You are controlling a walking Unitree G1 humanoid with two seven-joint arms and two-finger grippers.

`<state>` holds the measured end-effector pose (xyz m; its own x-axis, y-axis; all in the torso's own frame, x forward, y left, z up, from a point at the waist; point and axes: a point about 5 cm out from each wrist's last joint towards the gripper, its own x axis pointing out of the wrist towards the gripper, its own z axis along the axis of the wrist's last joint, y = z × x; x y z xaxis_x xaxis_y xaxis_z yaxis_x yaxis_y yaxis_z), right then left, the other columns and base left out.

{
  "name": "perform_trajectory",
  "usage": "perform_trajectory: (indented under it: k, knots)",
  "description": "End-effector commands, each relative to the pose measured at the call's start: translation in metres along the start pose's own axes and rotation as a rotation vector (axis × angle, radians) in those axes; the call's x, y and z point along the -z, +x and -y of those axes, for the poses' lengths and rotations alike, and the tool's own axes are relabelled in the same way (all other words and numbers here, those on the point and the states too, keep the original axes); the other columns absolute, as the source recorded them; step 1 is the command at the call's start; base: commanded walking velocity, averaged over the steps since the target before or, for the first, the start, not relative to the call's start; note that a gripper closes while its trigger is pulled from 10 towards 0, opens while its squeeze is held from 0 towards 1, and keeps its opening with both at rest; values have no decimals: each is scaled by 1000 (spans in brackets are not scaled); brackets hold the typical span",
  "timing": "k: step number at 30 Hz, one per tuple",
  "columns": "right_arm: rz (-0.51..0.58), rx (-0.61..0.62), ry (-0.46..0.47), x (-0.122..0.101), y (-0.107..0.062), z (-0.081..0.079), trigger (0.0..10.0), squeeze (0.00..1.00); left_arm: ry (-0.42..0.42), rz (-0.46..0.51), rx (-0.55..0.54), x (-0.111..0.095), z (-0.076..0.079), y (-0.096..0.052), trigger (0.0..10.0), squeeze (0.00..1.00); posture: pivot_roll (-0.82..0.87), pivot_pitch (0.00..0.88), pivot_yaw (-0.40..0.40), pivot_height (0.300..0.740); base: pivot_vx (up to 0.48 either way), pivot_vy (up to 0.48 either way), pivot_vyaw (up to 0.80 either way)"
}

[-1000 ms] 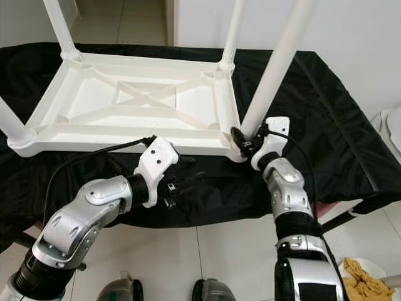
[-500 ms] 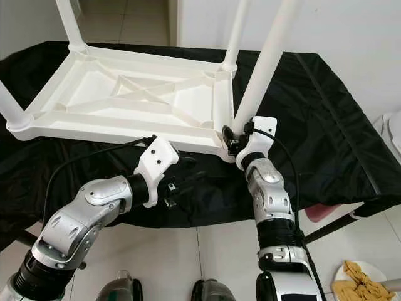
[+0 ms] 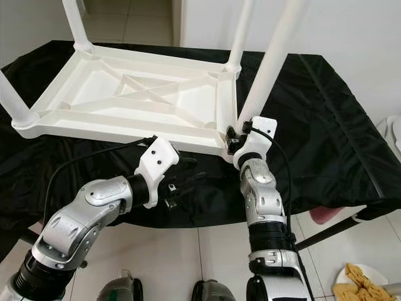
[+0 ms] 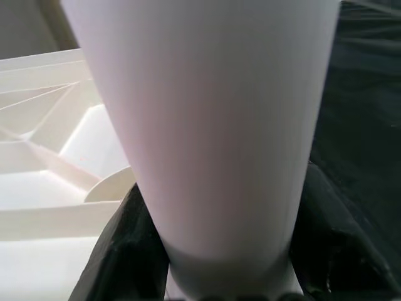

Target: Building children table

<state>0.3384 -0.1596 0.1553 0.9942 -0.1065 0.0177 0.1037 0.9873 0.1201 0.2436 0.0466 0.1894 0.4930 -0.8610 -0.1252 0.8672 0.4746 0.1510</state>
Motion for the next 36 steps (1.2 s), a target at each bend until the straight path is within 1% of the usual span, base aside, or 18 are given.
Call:
perform_trajectory:
  k: [1,3,4,5,7,8,9,11,12,13,16,17,24,25,26,27,34,36]
  knots:
    - [-25,151,21,7,-5,21,10000,0,-10,-12,-7,2,3,0,10000,0,56,66,-75,740,0,0,0]
    - [-35,239,22,9,-8,26,10000,0,-11,-13,-8,2,3,0,10000,0,55,68,-73,740,0,0,0]
    - [-35,239,22,9,-8,26,10000,0,-11,-13,-8,2,3,0,10000,0,55,68,-73,740,0,0,0]
    - [-39,281,24,11,-10,29,10000,0,-10,-13,-7,2,3,0,10000,0,55,68,-73,740,0,0,0]
    - [-39,281,24,11,-10,29,10000,0,-10,-13,-7,2,3,0,10000,0,55,68,-73,740,0,0,0]
    - [-40,362,11,12,-13,35,10000,0,-10,-13,-6,2,3,0,10000,0,53,70,-71,740,0,0,0]
    - [-40,362,11,12,-13,35,10000,0,-10,-13,-6,2,3,0,10000,0,53,70,-71,740,0,0,0]
    - [-49,499,-8,15,-17,46,10000,0,-9,-13,-3,2,3,1,10000,0,51,72,-68,740,0,0,0]
    - [-49,499,-8,15,-17,46,10000,0,-9,-13,-3,2,3,1,10000,0,51,72,-68,740,0,0,0]
    - [-55,546,-8,17,-19,51,10000,0,-10,-13,-2,2,3,1,10000,0,51,72,-68,740,0,0,0]
    - [-52,578,-14,17,-20,54,10000,0,-9,-13,-2,2,3,1,10000,0,49,76,-66,740,0,0,0]
    - [-56,610,-26,18,-21,58,10000,0,-9,-13,-1,2,3,1,10000,0,49,77,-66,740,0,0,0]
    - [-73,613,-39,20,-20,56,10000,0,-9,-12,-1,2,3,1,10000,0,47,78,-66,740,0,0,0]
    - [-77,579,-30,21,-19,53,10000,337,-9,-12,-1,2,2,1,10000,0,47,78,-66,740,0,0,0]
    - [-77,579,-30,21,-19,53,10000,337,-9,-12,-1,2,2,1,10000,0,47,78,-66,740,0,0,0]
    - [-62,491,-12,20,-16,45,10000,1000,-8,-12,-4,2,2,1,10000,0,48,75,-66,740,0,0,0]
    - [-14,400,1,14,-15,38,10000,1000,-9,-13,-6,2,2,1,10000,0,50,75,-67,740,0,0,0]
    - [47,352,-22,7,-13,37,10000,1000,-8,-16,-11,2,0,0,10000,0,50,77,-66,740,0,0,0]
